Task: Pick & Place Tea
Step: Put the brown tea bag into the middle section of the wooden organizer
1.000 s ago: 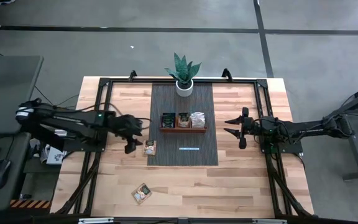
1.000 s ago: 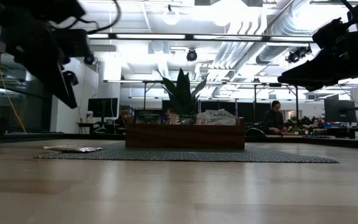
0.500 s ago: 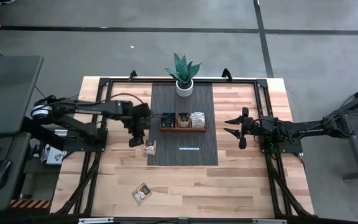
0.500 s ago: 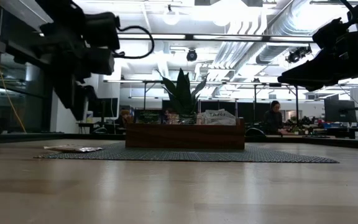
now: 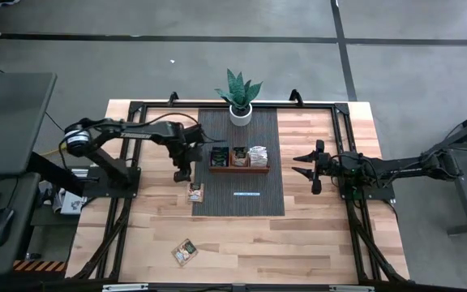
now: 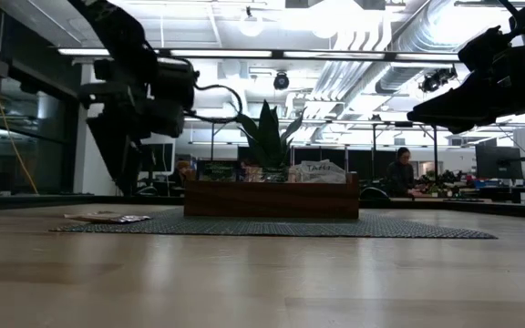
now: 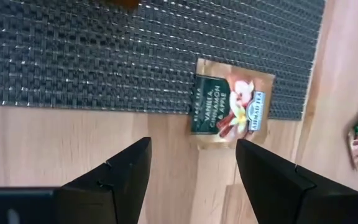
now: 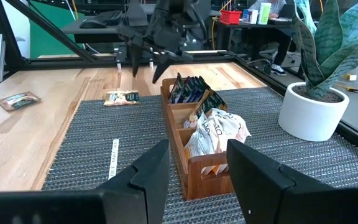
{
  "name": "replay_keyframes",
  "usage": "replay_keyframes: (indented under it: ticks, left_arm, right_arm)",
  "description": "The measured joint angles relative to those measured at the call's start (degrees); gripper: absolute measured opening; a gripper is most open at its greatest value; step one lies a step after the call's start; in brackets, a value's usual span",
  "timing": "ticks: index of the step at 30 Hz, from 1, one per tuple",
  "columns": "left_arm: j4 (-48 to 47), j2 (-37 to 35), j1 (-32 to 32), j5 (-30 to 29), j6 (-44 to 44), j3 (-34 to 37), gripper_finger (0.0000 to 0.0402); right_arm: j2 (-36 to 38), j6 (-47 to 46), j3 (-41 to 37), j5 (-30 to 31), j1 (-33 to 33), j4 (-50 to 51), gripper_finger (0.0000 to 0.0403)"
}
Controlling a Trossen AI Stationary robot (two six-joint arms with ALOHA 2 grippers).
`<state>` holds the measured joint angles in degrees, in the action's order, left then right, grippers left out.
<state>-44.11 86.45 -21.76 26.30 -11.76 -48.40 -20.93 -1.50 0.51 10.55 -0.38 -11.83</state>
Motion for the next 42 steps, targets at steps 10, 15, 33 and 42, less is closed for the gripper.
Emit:
replay_keyframes:
  ticks: [10,15,33,42]
  left_arm:
    - [1.3,6.3,1.0,-7.7,-1.0,-0.7,0.0232]
    - [2.0,6.9,2.6,-9.0,0.4,-0.8,0.0232]
    - [2.7,6.9,8.6,-12.0,3.4,-0.7,0.0232]
    - [2.2,6.4,8.7,-9.1,1.8,-0.8,0.0232]
  right_arm:
    - [0.0,0.0,0.0,0.0,0.0,0.0,0.0158]
    - [0.0,0.0,0.0,0.0,0.0,0.0,0.0154]
    - [0.0,0.0,0.0,0.0,0.0,0.0,0.0157]
    - [0.0,0.0,0.0,0.0,0.0,0.0,0.0154]
